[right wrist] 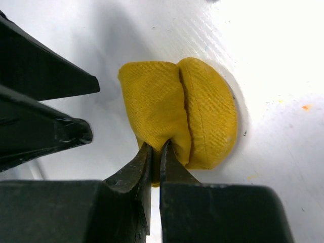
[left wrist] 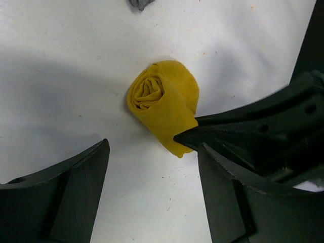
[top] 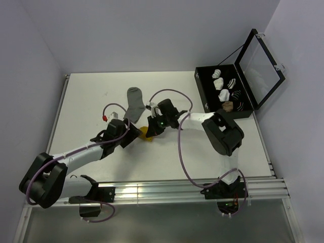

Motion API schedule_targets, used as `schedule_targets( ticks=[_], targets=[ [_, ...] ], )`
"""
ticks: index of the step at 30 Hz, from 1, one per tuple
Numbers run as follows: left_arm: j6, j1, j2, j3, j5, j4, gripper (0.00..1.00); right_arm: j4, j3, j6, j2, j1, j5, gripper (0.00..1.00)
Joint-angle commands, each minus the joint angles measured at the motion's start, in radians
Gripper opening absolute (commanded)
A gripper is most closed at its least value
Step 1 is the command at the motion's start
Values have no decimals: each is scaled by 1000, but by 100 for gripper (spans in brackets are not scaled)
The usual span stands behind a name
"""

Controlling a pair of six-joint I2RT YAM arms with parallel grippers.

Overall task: Roll the socks
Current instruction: Roll the sock at the center of the board.

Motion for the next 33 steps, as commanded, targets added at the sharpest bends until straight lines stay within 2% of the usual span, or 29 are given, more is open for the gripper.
schedule_targets(
  ticks=[1, 11, 15, 21, 24, 28, 29, 30, 31, 33],
  targets=[
    [-15, -4, -33, -30, -36, 86, 75, -135, 25, 100, 92, -41, -244, 0],
    [-64, -4, 38, -77, -45, 203, 71, -173, 85, 149, 188, -95, -338, 0],
    [-81, -2, 91, -81, -28, 270, 70, -178, 91, 161, 201, -100, -337, 0],
    [-108, -4, 145, -84, -17, 272, 66, -172, 82, 157, 182, -101, -309, 0],
    [-114, -4, 165, -86, -19, 260, 60, -147, 62, 157, 154, -101, -292, 0],
    [-102, -2, 188, -73, -8, 240, 45, -107, 23, 160, 103, -100, -249, 0],
    [-101, -4, 194, -67, -4, 232, 38, -93, 17, 160, 93, -100, -239, 0],
    [-96, -2, 204, -63, -1, 228, 35, -84, -1, 157, 80, -97, -222, 2],
    [-90, -2, 208, -58, 5, 220, 26, -78, -10, 155, 50, -92, -199, 4],
    [-82, -4, 224, -44, 13, 200, 19, -49, -45, 143, 10, -84, -161, 19]
  ],
)
